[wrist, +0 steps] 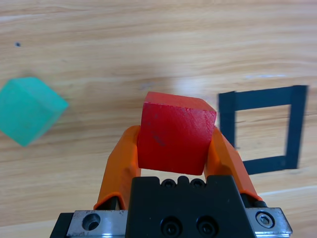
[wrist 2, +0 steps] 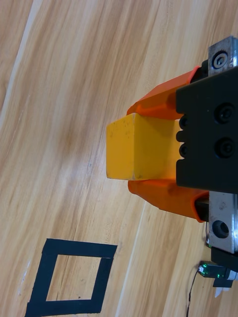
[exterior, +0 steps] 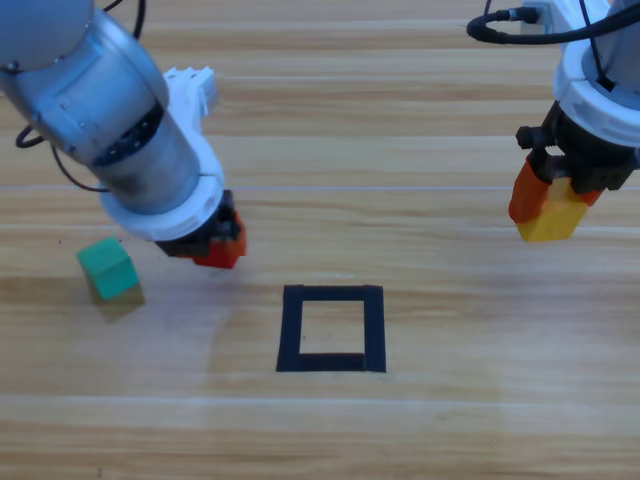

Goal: Stack the blocks in the rectangular block: red at the bottom, yellow in the middle, green on top

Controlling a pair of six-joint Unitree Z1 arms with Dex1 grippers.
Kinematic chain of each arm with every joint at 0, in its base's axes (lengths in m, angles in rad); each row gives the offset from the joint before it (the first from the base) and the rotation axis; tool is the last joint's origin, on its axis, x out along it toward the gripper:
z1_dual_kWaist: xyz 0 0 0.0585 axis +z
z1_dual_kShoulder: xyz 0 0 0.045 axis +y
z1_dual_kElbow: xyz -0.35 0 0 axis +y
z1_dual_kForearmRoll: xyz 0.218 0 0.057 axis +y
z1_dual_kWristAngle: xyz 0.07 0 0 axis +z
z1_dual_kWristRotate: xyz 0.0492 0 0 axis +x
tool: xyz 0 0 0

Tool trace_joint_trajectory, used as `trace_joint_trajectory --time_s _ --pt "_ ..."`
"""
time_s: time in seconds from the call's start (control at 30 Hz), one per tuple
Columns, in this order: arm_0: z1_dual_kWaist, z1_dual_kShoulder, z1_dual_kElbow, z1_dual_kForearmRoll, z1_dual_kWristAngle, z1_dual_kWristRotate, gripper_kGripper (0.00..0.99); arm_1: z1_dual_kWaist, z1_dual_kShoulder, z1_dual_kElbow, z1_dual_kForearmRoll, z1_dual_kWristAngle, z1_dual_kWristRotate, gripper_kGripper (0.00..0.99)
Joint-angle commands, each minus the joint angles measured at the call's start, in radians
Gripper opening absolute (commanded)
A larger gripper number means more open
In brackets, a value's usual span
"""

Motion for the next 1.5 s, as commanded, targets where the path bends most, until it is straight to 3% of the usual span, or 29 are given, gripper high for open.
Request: trace_joint_trajectory --time_s 0.03,0.2,0.43,0.73,0.93,1.5 --pt "-0.110 0.059 -0.044 0.027 0.014 -0.106 0.000 0.003 -0.006 0.021 -0.005 0.019 0.007 0.000" --pt "-0.185 0.203 -0.277 0.217 0.048 -0.192 0.000 0.003 -0.006 0.021 -0.005 0.027 0.007 0.000" --pt "-0.242 0.306 -0.414 0.304 0.048 -0.211 0.000 0.003 0.004 0.022 -0.006 0.031 0.010 0.000" --pt "-0.262 0.319 -0.431 0.316 0.063 -0.274 0.000 0.003 0.012 0.022 -0.006 0.047 0.007 0.000" --pt "-0.279 0.319 -0.425 0.320 0.054 -0.402 0.000 0.003 0.014 0.022 -0.006 0.048 0.004 0.000" --pt "-0.300 0.380 -0.431 0.309 0.046 -0.416 0.000 0.003 0.026 0.021 -0.008 0.053 0.001 0.000"
